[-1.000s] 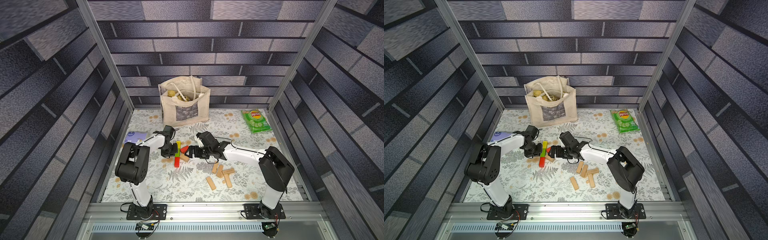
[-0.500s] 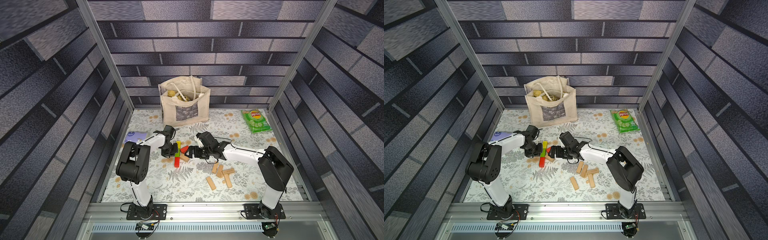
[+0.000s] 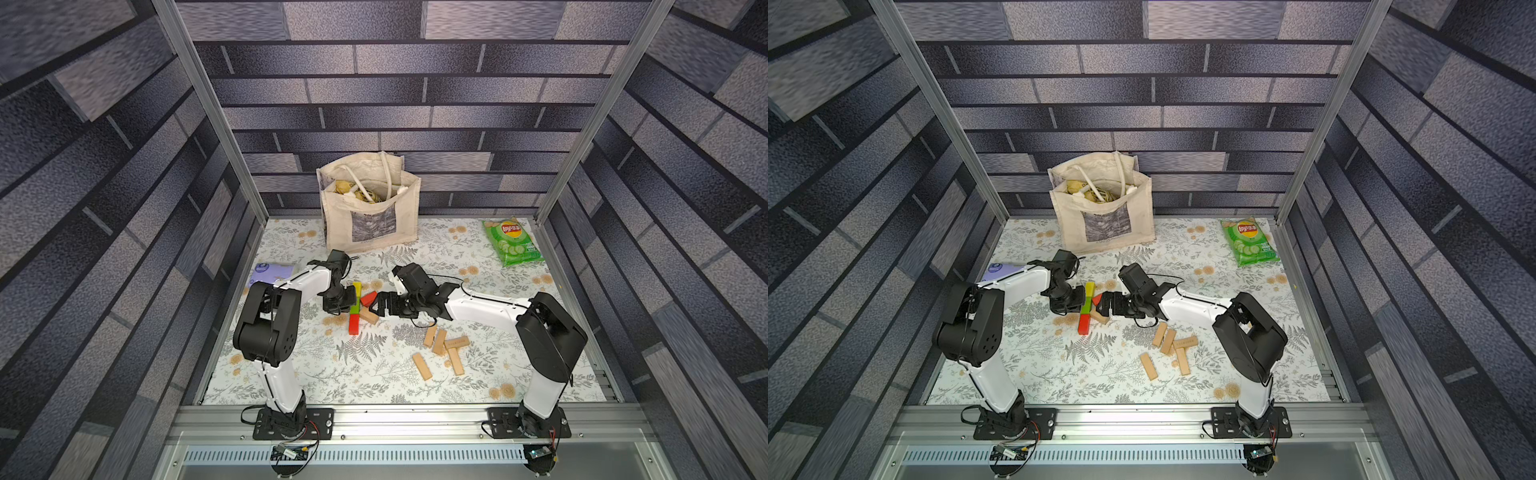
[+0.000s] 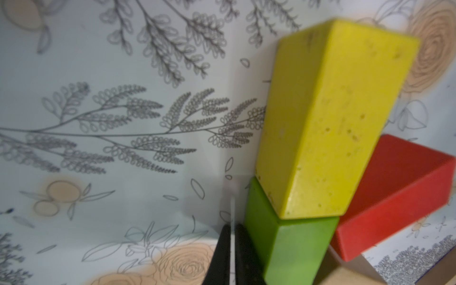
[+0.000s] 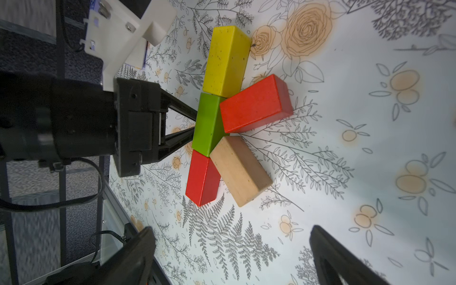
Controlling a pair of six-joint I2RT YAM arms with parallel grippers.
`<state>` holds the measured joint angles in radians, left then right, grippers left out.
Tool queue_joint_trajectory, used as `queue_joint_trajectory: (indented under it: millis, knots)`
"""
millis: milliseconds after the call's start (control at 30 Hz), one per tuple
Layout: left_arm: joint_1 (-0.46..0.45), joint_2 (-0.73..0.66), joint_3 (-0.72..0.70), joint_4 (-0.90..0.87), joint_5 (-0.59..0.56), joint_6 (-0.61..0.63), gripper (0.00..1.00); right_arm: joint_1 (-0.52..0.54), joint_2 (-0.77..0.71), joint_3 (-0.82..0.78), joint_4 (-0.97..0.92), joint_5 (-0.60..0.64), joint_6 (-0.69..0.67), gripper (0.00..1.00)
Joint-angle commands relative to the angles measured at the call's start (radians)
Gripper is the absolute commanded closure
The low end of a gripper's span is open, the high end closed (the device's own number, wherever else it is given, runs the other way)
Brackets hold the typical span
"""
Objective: Assemble the letter k with building blocks
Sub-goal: Adjust the building block at the center of the board.
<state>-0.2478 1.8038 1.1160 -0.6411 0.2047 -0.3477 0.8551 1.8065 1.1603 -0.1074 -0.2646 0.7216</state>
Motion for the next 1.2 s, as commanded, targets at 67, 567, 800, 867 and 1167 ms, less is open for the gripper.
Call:
queue_joint_trajectory:
  millis: [67,567,800,867,1167]
  knots:
    - [-0.006,0.018,0.024,-0.038,-0.016,0.010,0.88,-0.003,0.018,0.017,0.005,-0.013,-0.007,0.00]
    - [-0.003,0.014,0.054,-0.096,-0.111,0.006,0.86,-0.004,0.026,0.022,-0.015,-0.018,-0.022,0.00]
    - [0.020,-0.057,0.034,-0.092,-0.115,0.001,0.87,-0.002,0.022,-0.032,0.070,-0.065,0.033,0.00]
    - [0.032,-0.078,0.026,-0.086,-0.086,0.000,0.87,-0.002,0.022,-0.039,0.089,-0.073,0.040,0.00]
    - [0.039,-0.241,-0.022,-0.099,0.038,0.012,0.66,-0.003,-0.011,0.015,-0.035,-0.058,-0.022,0.00]
